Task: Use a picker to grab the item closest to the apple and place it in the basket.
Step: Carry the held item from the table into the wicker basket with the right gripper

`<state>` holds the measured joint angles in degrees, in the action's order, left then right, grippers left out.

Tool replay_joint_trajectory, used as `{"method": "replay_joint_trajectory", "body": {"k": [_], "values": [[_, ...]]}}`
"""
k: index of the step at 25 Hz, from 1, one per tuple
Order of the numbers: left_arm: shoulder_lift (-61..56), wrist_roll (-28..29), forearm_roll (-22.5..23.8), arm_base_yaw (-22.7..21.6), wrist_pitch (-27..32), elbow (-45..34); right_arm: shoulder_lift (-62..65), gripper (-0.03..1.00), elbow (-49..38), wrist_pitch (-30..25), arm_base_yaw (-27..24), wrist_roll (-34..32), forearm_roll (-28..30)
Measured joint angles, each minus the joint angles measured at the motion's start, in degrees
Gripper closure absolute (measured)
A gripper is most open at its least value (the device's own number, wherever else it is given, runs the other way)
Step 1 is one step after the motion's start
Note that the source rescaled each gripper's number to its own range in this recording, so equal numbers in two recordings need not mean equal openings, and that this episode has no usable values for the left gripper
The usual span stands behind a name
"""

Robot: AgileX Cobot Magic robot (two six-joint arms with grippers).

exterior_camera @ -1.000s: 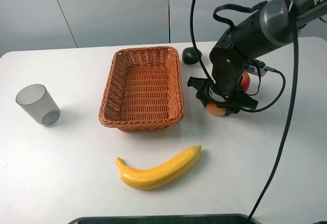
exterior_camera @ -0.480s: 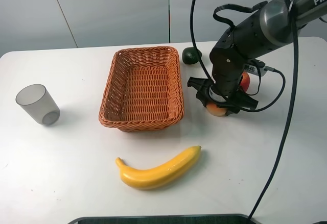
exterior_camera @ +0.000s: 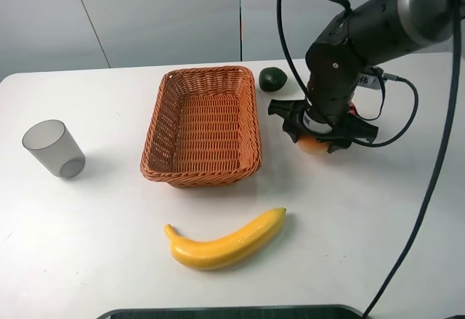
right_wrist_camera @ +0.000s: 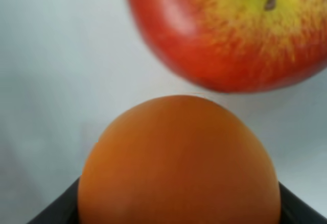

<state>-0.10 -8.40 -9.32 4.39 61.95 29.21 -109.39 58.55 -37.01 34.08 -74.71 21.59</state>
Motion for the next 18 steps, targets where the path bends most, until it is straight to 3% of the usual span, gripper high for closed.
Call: {"method": "replay_joint_trajectory", "body": {"k": [6, 12, 18], "values": [[0.0, 0.0, 0.0, 0.0, 0.0, 0.0, 5.83, 0.97, 0.0, -0.69, 1.06, 10.25, -6.56], [0.0, 0.0, 0.0, 0.0, 0.0, 0.0, 12.81, 0.97, 0.0, -4.04, 1.17, 29.85, -9.08], [0.0, 0.0, 0.0, 0.0, 0.0, 0.0, 15.79, 0.97, 0.55, -5.57, 1.67, 53.68, -22.92]]}}
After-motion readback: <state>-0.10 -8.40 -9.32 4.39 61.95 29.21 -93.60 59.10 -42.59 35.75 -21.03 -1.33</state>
